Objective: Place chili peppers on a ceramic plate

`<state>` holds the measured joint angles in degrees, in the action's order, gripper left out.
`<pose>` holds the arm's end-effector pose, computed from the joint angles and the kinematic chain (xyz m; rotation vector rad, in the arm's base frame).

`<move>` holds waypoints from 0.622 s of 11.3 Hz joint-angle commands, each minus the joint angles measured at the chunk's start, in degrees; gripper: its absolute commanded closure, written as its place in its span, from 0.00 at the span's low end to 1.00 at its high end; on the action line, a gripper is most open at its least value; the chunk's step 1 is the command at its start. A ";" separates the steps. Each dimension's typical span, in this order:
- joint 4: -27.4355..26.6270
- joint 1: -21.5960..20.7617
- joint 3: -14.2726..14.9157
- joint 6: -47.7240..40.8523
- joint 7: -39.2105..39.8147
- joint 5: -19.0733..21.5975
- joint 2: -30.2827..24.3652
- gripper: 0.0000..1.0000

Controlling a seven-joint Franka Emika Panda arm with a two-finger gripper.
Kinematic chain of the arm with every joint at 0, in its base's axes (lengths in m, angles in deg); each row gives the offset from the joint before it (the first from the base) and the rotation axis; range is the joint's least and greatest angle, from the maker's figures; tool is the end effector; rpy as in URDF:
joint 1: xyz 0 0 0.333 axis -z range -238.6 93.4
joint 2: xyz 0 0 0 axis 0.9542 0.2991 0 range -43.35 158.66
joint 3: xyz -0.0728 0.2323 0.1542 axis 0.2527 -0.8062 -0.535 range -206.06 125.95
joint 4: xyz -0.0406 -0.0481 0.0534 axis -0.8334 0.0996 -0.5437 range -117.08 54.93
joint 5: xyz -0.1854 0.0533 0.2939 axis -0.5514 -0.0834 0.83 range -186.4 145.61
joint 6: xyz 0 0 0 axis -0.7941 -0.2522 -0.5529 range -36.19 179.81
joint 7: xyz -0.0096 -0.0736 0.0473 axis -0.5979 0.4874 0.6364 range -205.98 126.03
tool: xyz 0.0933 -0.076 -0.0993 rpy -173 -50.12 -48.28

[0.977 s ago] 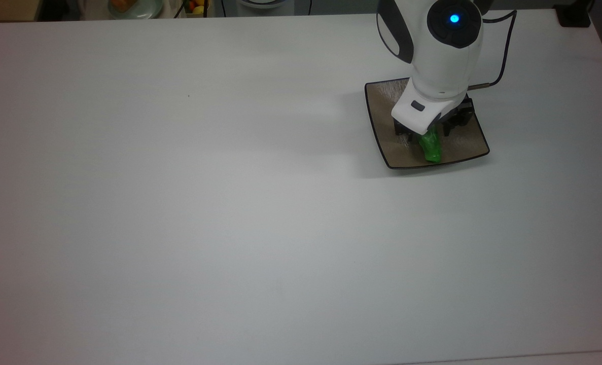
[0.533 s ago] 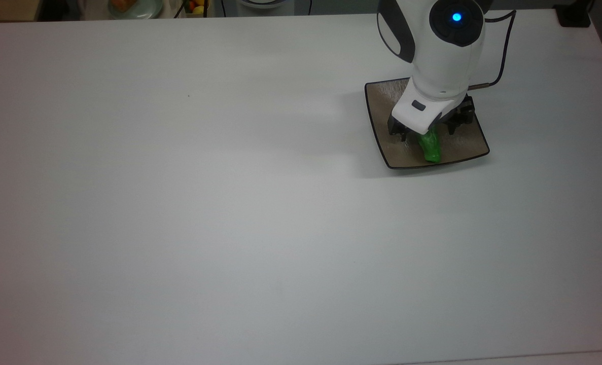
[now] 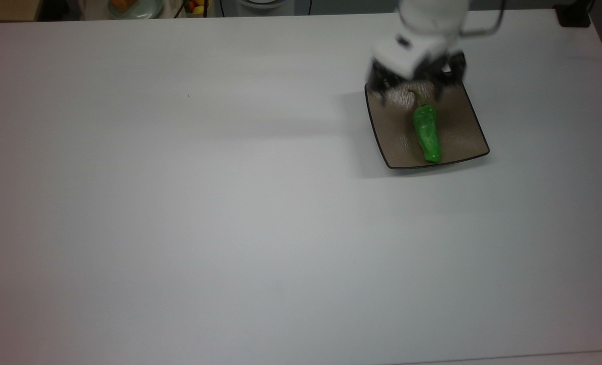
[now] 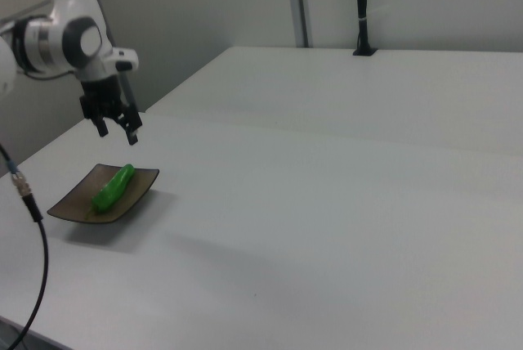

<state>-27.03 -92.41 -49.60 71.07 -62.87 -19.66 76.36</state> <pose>0.5393 0.2937 0.4219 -3.0648 -0.1533 -0.0003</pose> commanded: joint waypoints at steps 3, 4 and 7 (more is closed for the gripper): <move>-2.46 1.95 7.78 -17.20 -1.10 -0.30 -16.57 0.00; -3.86 4.23 7.96 -17.58 -0.66 -0.38 -18.86 0.00; -6.06 6.89 10.76 -16.00 8.78 -0.73 -20.29 0.00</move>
<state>-29.59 -86.27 -41.18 53.39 -61.77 -19.69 57.69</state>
